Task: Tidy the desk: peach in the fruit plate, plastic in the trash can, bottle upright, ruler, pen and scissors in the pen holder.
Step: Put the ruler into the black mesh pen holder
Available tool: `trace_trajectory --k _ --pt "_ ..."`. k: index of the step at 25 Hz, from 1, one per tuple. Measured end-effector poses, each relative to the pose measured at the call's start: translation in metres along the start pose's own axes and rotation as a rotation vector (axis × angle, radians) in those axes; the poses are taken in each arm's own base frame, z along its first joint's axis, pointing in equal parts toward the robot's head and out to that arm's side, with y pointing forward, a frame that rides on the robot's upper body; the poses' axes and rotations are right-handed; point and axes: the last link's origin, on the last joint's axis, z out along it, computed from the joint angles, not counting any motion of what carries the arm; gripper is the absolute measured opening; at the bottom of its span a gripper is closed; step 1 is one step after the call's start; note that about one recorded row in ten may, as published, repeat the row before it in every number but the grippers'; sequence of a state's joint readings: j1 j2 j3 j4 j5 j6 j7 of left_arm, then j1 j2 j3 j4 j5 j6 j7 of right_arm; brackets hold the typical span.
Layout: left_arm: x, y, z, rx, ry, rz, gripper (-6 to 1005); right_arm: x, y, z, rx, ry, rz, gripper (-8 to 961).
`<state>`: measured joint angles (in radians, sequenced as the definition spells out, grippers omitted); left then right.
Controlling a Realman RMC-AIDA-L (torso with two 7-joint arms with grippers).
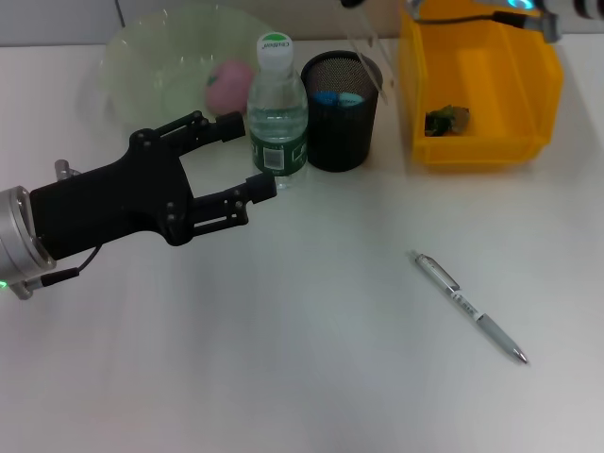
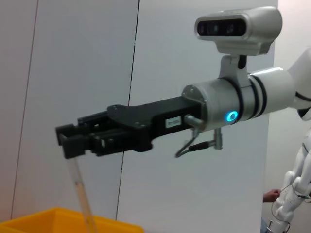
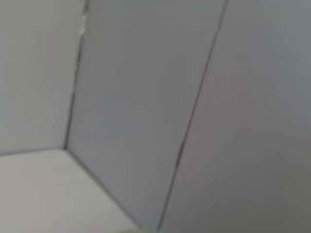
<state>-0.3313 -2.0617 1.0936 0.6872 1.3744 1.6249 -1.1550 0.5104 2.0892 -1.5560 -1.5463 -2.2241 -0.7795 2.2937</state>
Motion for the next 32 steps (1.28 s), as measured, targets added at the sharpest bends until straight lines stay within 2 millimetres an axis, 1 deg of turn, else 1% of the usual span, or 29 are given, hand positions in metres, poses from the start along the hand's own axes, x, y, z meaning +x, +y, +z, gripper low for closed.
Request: trace_trajectory --k 7,14,21,27,32 --pt "-0.001 -0.002 -0.001 0.016 -0.005 -0.002 804 0.014 0.0 0.019 0.084 -0.04 0.027 428" --pt "-0.001 -0.004 0.001 0.019 -0.008 -0.004 804 0.021 0.0 0.03 0.136 -0.087 0.073 432" --pt "0.0 -0.006 -0.001 0.029 -0.004 -0.002 805 0.027 0.006 0.039 0.144 -0.088 0.084 436" --pt "0.0 -0.006 -0.001 0.031 -0.004 -0.002 805 0.039 0.007 0.05 0.151 -0.06 0.086 440" --pt "0.0 -0.006 -0.001 0.032 -0.004 -0.002 805 0.041 0.012 0.054 0.159 -0.065 0.07 443"
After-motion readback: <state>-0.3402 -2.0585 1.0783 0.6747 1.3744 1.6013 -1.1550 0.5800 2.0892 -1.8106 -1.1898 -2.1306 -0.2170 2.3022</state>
